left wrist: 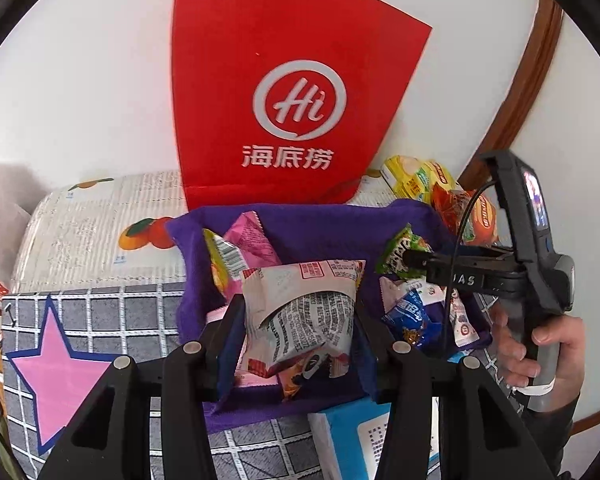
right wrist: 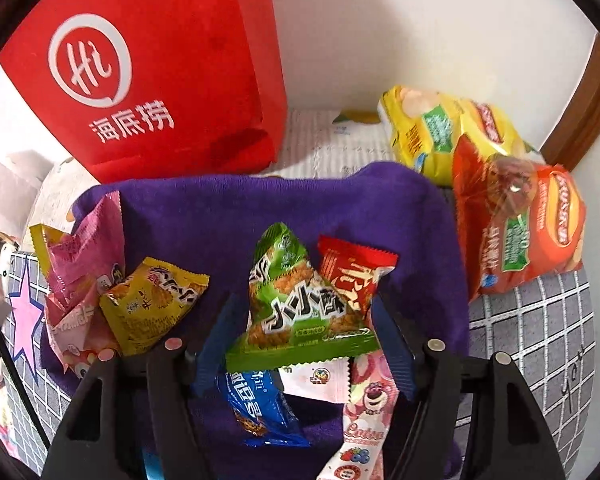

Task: Organize snacks
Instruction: 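Release the green packet onto the towel with the right tool while the left tool releases the white packet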

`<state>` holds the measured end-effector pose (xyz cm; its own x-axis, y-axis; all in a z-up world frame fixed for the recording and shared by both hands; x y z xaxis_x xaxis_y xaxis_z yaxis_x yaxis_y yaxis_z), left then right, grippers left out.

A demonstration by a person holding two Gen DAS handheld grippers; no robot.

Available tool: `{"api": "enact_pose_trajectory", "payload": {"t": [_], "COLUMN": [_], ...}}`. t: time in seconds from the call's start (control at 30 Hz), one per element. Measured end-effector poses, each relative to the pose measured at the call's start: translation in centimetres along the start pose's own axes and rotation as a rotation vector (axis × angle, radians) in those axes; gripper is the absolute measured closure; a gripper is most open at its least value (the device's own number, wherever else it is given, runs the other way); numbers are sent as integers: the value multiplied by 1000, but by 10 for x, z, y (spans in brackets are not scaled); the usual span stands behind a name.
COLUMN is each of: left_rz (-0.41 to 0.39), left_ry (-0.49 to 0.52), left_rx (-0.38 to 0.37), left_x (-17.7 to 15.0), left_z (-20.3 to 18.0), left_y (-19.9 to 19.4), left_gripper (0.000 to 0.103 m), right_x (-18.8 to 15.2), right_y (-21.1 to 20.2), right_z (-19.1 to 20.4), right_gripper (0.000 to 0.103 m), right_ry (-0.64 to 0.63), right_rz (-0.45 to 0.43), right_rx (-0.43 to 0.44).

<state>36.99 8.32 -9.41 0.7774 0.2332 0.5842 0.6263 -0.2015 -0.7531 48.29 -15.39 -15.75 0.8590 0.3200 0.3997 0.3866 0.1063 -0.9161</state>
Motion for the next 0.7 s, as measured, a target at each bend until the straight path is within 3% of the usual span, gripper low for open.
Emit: {"api": "enact_pose_trajectory", "payload": {"t": [0.47, 0.7], "left_rz": [88, 140], "left_ry": [79, 80], "left_rx": [-79, -97], "left_x": [-23, -35], "left_z": [-36, -48], "left_y": [33, 58], "left_gripper": [56, 55], "right_x": [-2, -4], "right_y": [-94, -121], "right_z": [-18, -24], "right_gripper": [35, 35], "right_ry": [27, 29], "right_rz": [-226, -293], "right_rx": [-43, -64]}}
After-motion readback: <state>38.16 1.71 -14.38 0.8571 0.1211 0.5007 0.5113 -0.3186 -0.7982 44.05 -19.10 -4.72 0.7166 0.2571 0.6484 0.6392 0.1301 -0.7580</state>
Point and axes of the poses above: each gripper's, at about its wrist camera, not at the fingertips, and y roughly the way its jaws point, z to its left, x to its top, the point moved 1 cm from there along y, roughly the way its jaws point, and after that the axes turned 9 degrees about -y, right-handed, at the moved point
